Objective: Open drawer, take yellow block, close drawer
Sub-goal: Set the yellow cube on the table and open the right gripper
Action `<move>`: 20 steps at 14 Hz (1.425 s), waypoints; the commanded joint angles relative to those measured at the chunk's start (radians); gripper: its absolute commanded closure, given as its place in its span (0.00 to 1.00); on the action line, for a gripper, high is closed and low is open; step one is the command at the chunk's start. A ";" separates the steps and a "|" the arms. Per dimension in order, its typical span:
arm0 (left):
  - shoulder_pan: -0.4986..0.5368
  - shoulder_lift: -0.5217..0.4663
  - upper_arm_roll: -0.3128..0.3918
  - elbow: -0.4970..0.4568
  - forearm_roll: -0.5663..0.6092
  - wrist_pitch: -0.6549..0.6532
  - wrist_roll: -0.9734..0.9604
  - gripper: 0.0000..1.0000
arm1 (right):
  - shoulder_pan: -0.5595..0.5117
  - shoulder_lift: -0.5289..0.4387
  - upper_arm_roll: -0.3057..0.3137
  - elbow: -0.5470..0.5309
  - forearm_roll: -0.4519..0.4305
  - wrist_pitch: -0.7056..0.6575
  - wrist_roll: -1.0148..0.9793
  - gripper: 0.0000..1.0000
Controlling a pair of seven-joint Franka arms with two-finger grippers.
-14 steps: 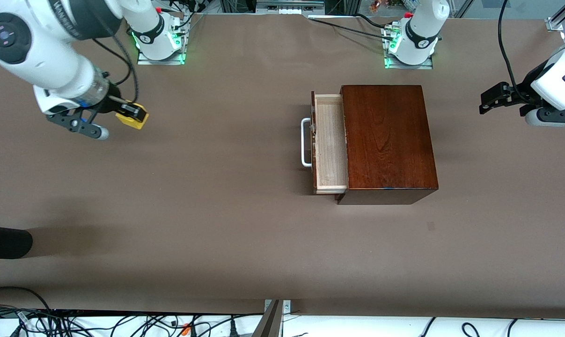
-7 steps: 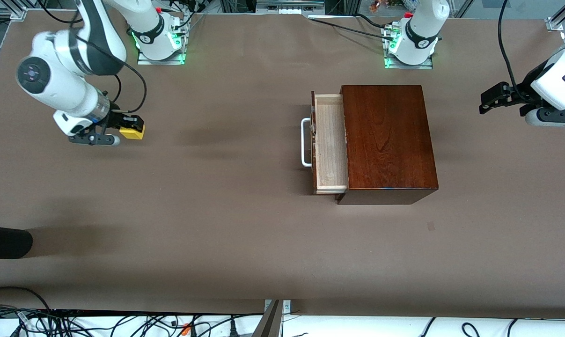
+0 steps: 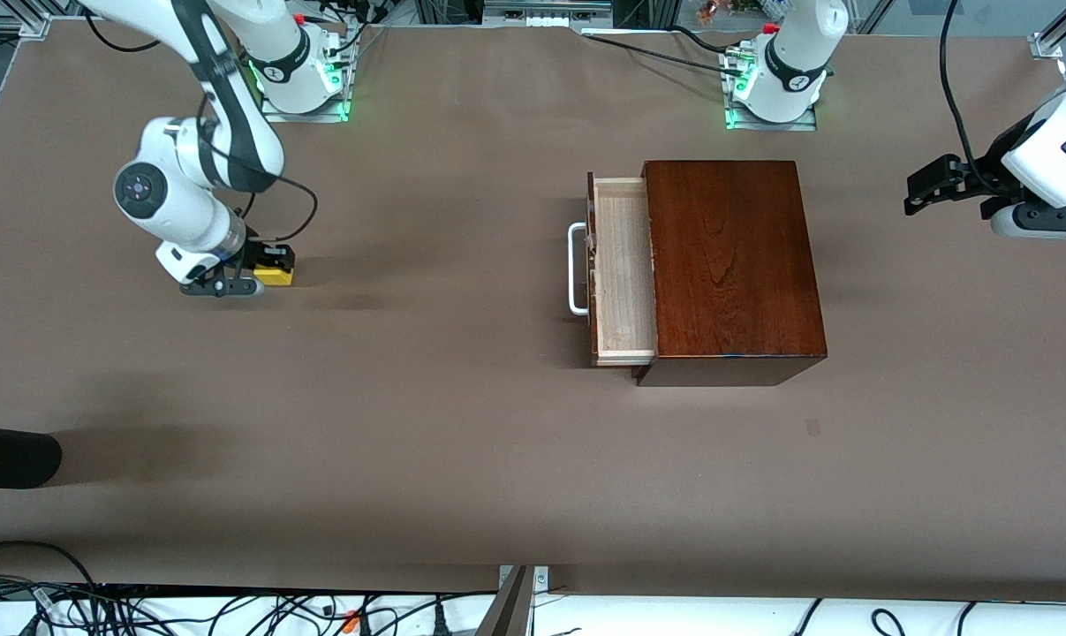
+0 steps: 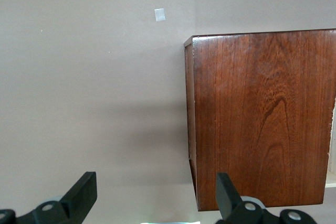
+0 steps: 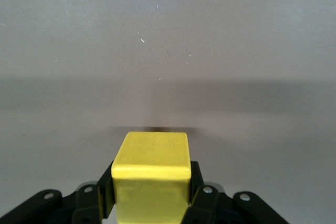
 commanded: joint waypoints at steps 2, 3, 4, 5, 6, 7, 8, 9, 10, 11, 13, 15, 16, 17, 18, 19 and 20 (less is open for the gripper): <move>-0.004 0.010 0.005 0.027 -0.009 -0.022 -0.004 0.00 | 0.006 0.048 -0.003 0.017 0.084 0.023 -0.085 1.00; -0.004 0.010 0.005 0.027 -0.009 -0.022 -0.004 0.00 | 0.007 0.051 -0.003 0.019 0.084 0.022 -0.085 1.00; -0.004 0.011 0.005 0.027 -0.009 -0.022 -0.004 0.00 | 0.009 0.055 -0.002 0.022 0.084 0.022 -0.081 0.79; -0.004 0.010 0.005 0.027 -0.009 -0.022 -0.004 0.00 | 0.012 0.057 0.002 0.031 0.084 0.014 -0.062 0.42; -0.005 0.010 0.005 0.027 -0.009 -0.021 -0.004 0.00 | 0.016 0.057 0.003 0.042 0.084 0.009 -0.045 0.04; -0.005 0.010 0.005 0.027 -0.009 -0.020 -0.004 0.00 | 0.016 0.054 0.005 0.050 0.084 0.008 -0.056 0.00; -0.005 0.011 0.005 0.027 -0.009 -0.020 -0.004 0.00 | 0.016 0.045 0.005 0.060 0.084 -0.019 -0.051 0.00; -0.005 0.010 0.005 0.027 -0.009 -0.020 -0.004 0.00 | 0.016 0.034 0.006 0.083 0.084 -0.070 -0.048 0.00; -0.004 0.010 0.005 0.027 -0.009 -0.020 -0.004 0.00 | 0.016 0.028 0.003 0.120 0.082 -0.143 -0.048 0.00; -0.002 0.010 0.005 0.027 -0.009 -0.020 -0.003 0.00 | 0.016 0.028 -0.003 0.176 0.076 -0.229 -0.048 0.00; -0.002 0.010 0.005 0.027 -0.009 -0.022 -0.004 0.00 | 0.012 0.031 -0.030 0.328 0.041 -0.457 -0.041 0.00; -0.002 0.010 0.005 0.027 -0.009 -0.022 -0.003 0.00 | 0.013 0.031 -0.038 0.469 -0.045 -0.649 0.037 0.00; -0.002 0.011 0.005 0.027 -0.009 -0.022 -0.003 0.00 | 0.015 0.031 -0.035 0.525 -0.094 -0.731 0.059 0.00; -0.002 0.010 0.005 0.027 -0.009 -0.022 -0.003 0.00 | 0.015 0.026 -0.038 0.568 -0.105 -0.801 0.070 0.00; -0.002 0.011 0.005 0.027 -0.009 -0.022 -0.003 0.00 | 0.013 0.000 -0.041 0.599 -0.113 -0.845 0.067 0.00; -0.002 0.011 0.005 0.027 -0.009 -0.022 -0.003 0.00 | 0.013 -0.027 -0.046 0.616 -0.114 -0.878 0.067 0.00; -0.004 0.011 0.005 0.027 -0.009 -0.022 -0.004 0.00 | 0.013 -0.059 -0.049 0.623 -0.114 -0.903 0.068 0.00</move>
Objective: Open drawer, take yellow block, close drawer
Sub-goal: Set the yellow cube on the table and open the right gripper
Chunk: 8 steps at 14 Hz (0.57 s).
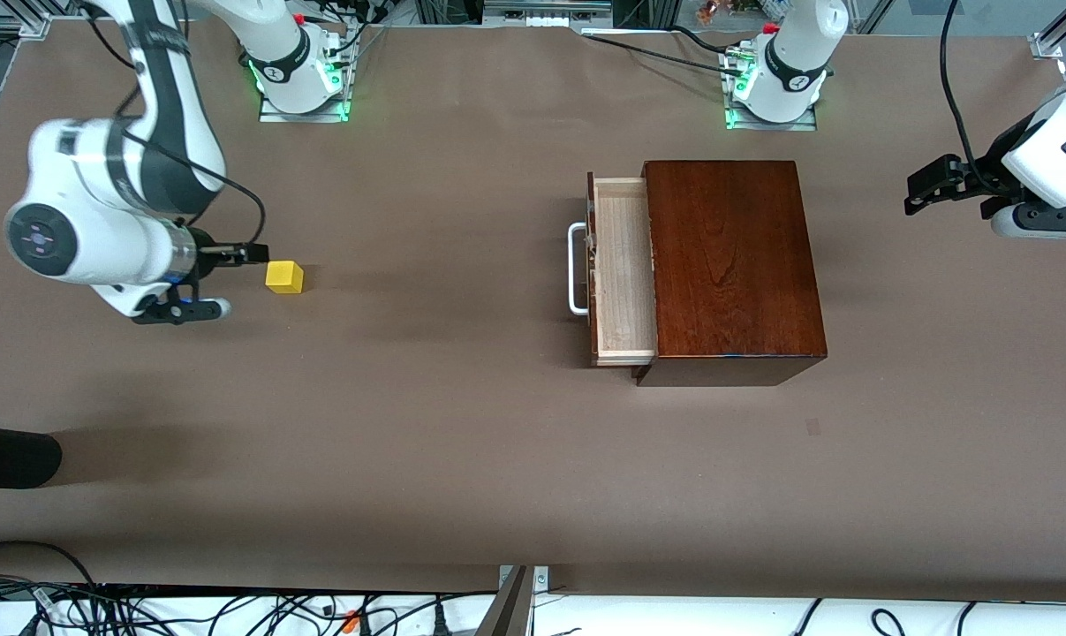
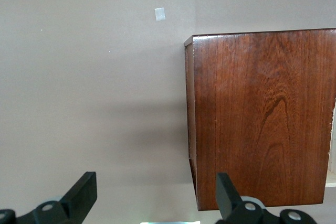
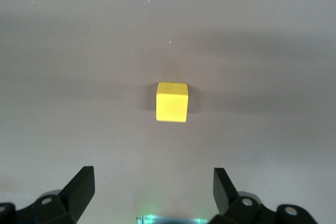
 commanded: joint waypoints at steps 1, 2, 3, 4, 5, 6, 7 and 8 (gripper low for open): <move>-0.007 0.011 0.002 0.029 -0.009 -0.020 -0.004 0.00 | 0.001 -0.092 -0.011 0.026 -0.025 -0.073 0.015 0.00; -0.010 0.011 0.002 0.029 -0.009 -0.020 -0.004 0.00 | 0.001 -0.141 -0.010 0.023 -0.039 -0.079 0.015 0.00; -0.010 0.009 0.002 0.029 -0.009 -0.020 -0.004 0.00 | 0.001 -0.174 -0.010 0.025 -0.048 -0.090 0.015 0.00; -0.010 0.009 0.002 0.029 -0.009 -0.020 -0.004 0.00 | 0.001 -0.203 -0.011 0.025 -0.053 -0.110 0.015 0.00; -0.010 0.009 0.002 0.029 -0.009 -0.020 -0.004 0.00 | 0.001 -0.233 -0.010 0.026 -0.070 -0.121 0.015 0.00; -0.010 0.009 0.002 0.029 -0.009 -0.020 -0.004 0.00 | 0.001 -0.255 -0.011 0.026 -0.082 -0.125 0.015 0.00; -0.010 0.009 0.002 0.029 -0.009 -0.020 -0.004 0.00 | -0.001 -0.266 -0.014 0.028 -0.090 -0.129 0.013 0.00; -0.010 0.009 0.002 0.029 -0.009 -0.020 -0.004 0.00 | -0.002 -0.266 -0.016 0.045 -0.091 -0.130 0.010 0.00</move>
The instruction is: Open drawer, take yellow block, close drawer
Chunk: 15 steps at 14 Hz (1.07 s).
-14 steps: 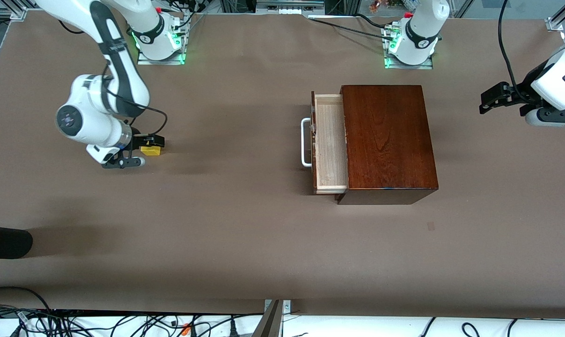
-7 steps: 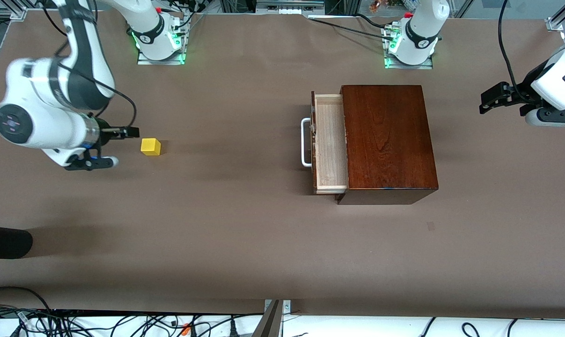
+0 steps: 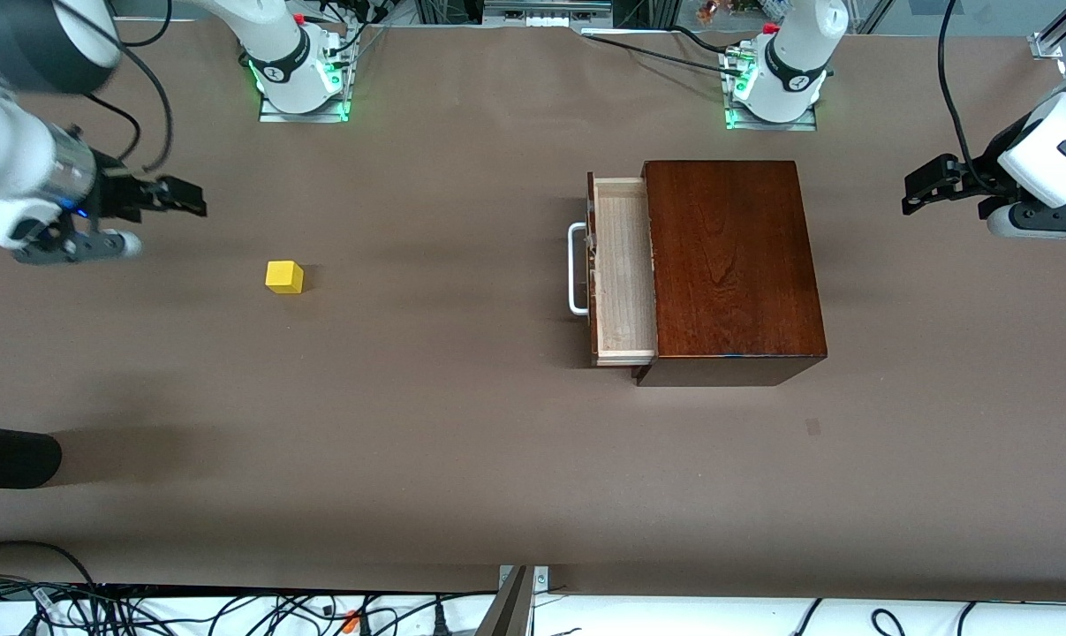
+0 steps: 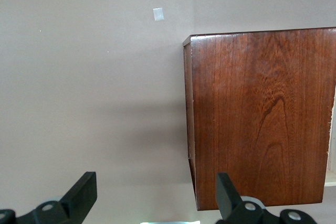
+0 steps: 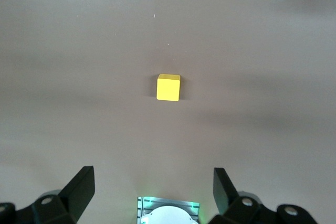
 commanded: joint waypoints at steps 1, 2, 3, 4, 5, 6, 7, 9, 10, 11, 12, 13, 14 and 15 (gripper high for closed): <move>-0.005 0.011 0.003 0.027 -0.009 -0.020 -0.004 0.00 | -0.001 -0.019 -0.006 0.039 -0.023 -0.025 0.008 0.00; -0.005 0.009 0.003 0.028 -0.009 -0.020 -0.004 0.00 | -0.003 -0.008 -0.004 0.082 -0.052 -0.054 0.008 0.00; -0.005 0.009 0.003 0.028 -0.009 -0.020 -0.004 0.00 | -0.006 0.000 -0.004 0.112 -0.067 -0.071 0.002 0.00; -0.005 0.009 0.003 0.028 -0.009 -0.020 -0.004 0.00 | -0.011 0.018 -0.004 0.135 -0.069 -0.071 -0.003 0.00; -0.005 0.009 0.003 0.028 -0.009 -0.020 -0.004 0.00 | -0.038 0.023 0.005 0.143 -0.066 -0.071 -0.003 0.00; -0.003 0.009 0.003 0.028 -0.009 -0.020 -0.004 0.00 | -0.087 0.024 0.029 0.143 -0.060 -0.071 -0.004 0.00; -0.005 0.009 0.003 0.028 -0.009 -0.020 -0.004 0.00 | -0.171 0.024 0.113 0.143 -0.060 -0.071 -0.003 0.00; -0.005 0.009 0.003 0.028 -0.009 -0.020 -0.004 0.00 | -0.347 0.030 0.298 0.143 -0.066 -0.068 0.008 0.00; -0.005 0.009 0.003 0.028 -0.009 -0.020 -0.004 0.00 | -0.409 0.032 0.365 0.143 -0.067 -0.062 0.009 0.00; -0.005 0.011 0.003 0.028 -0.009 -0.020 -0.004 0.00 | -0.453 0.032 0.409 0.143 -0.069 -0.057 0.011 0.00; -0.005 0.009 0.003 0.028 -0.009 -0.020 -0.004 0.00 | -0.486 0.040 0.442 0.146 -0.067 -0.054 0.011 0.00; -0.005 0.011 0.003 0.028 -0.009 -0.020 -0.004 0.00 | -0.489 0.050 0.450 0.159 -0.067 -0.054 0.009 0.00; -0.005 0.009 0.003 0.027 -0.009 -0.020 -0.004 0.00 | -0.489 0.058 0.450 0.178 -0.067 -0.054 0.009 0.00; -0.006 0.011 0.003 0.028 -0.009 -0.020 -0.004 0.00 | -0.489 0.058 0.447 0.182 -0.067 -0.054 0.011 0.00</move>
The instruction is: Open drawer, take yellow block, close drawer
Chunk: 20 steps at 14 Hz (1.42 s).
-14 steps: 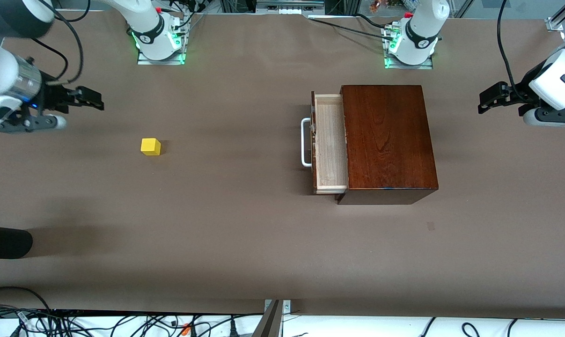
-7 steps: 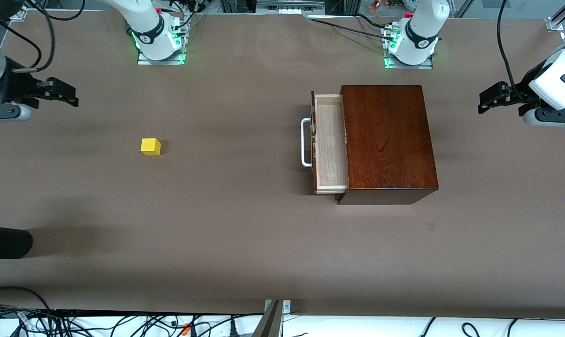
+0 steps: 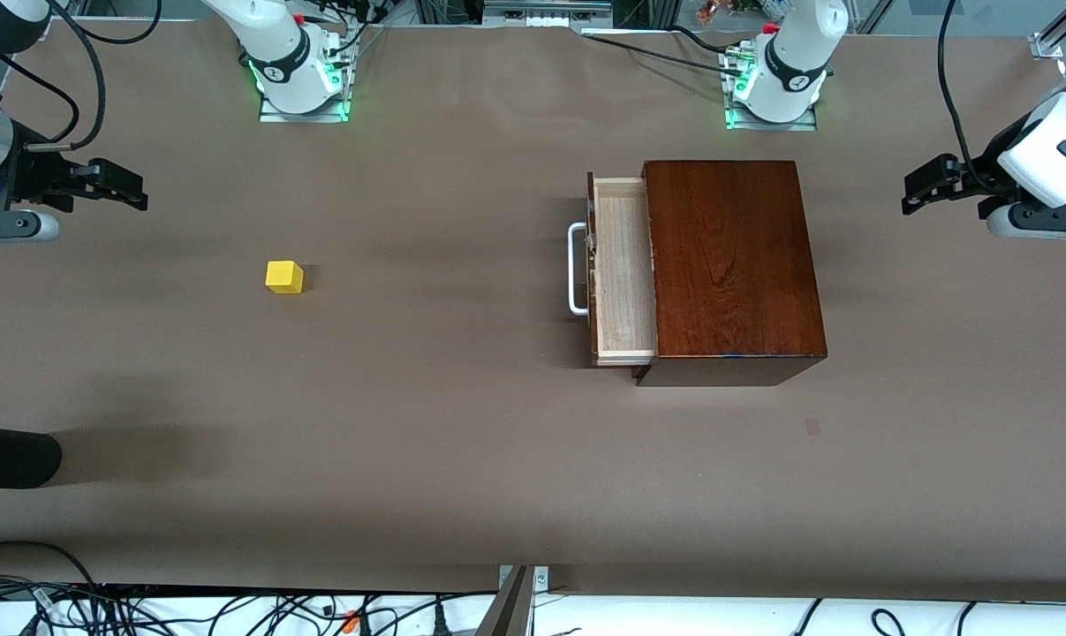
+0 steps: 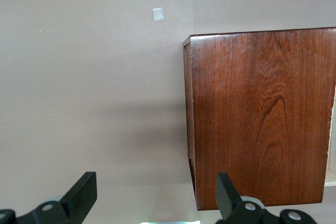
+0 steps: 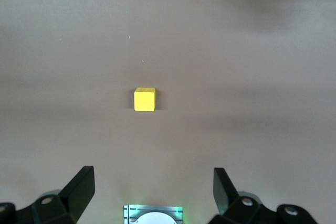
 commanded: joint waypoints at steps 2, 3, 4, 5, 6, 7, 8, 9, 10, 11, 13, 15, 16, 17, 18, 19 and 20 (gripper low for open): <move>-0.006 0.011 0.003 0.027 -0.009 -0.020 -0.006 0.00 | -0.028 0.022 0.022 0.048 -0.010 -0.007 0.008 0.00; -0.006 0.011 0.003 0.027 -0.009 -0.021 -0.006 0.00 | -0.027 0.030 0.020 0.054 -0.010 -0.004 0.008 0.00; -0.006 0.011 0.003 0.028 -0.011 -0.032 -0.006 0.00 | -0.028 0.033 0.020 0.062 -0.008 -0.004 0.008 0.00; -0.006 0.011 0.003 0.028 -0.009 -0.034 -0.006 0.00 | -0.028 0.033 0.020 0.062 -0.010 -0.004 0.008 0.00; -0.006 0.011 0.003 0.028 -0.009 -0.035 -0.007 0.00 | -0.030 0.033 0.020 0.062 -0.010 -0.004 0.009 0.00; -0.006 0.011 0.003 0.028 -0.009 -0.035 -0.006 0.00 | -0.030 0.033 0.020 0.062 -0.010 -0.002 0.009 0.00; -0.007 0.011 0.003 0.028 -0.009 -0.035 -0.007 0.00 | -0.030 0.033 0.020 0.062 -0.010 0.004 0.011 0.00; -0.007 0.011 0.003 0.028 -0.011 -0.035 -0.007 0.00 | -0.030 0.033 0.020 0.062 -0.008 0.009 0.026 0.00; -0.009 0.011 0.003 0.028 -0.011 -0.035 -0.007 0.00 | -0.028 0.033 0.022 0.062 -0.008 0.009 0.054 0.00; -0.009 0.011 0.003 0.028 -0.011 -0.037 -0.006 0.00 | -0.028 0.033 0.022 0.062 -0.005 0.010 0.063 0.00; -0.009 0.011 0.003 0.028 -0.011 -0.037 -0.006 0.00 | -0.027 0.031 0.023 0.060 -0.002 0.013 0.063 0.00; -0.009 0.011 0.001 0.028 -0.011 -0.037 -0.006 0.00 | -0.027 0.031 0.022 0.060 0.003 0.018 0.063 0.00; -0.009 0.011 0.000 0.030 -0.011 -0.037 -0.006 0.00 | -0.027 0.031 0.023 0.060 0.003 0.028 0.063 0.00; -0.009 0.011 0.000 0.030 -0.011 -0.037 -0.006 0.00 | -0.027 0.028 0.023 0.053 0.004 0.026 0.065 0.00; -0.009 0.011 0.000 0.030 -0.011 -0.037 -0.006 0.00 | -0.027 0.025 0.023 0.050 0.006 0.025 0.065 0.00; -0.009 0.011 0.000 0.030 -0.011 -0.037 -0.006 0.00 | -0.027 0.024 0.028 0.053 0.004 0.027 0.066 0.00; -0.009 0.011 0.000 0.030 -0.011 -0.037 -0.006 0.00 | -0.027 0.024 0.029 0.051 0.006 0.032 0.071 0.00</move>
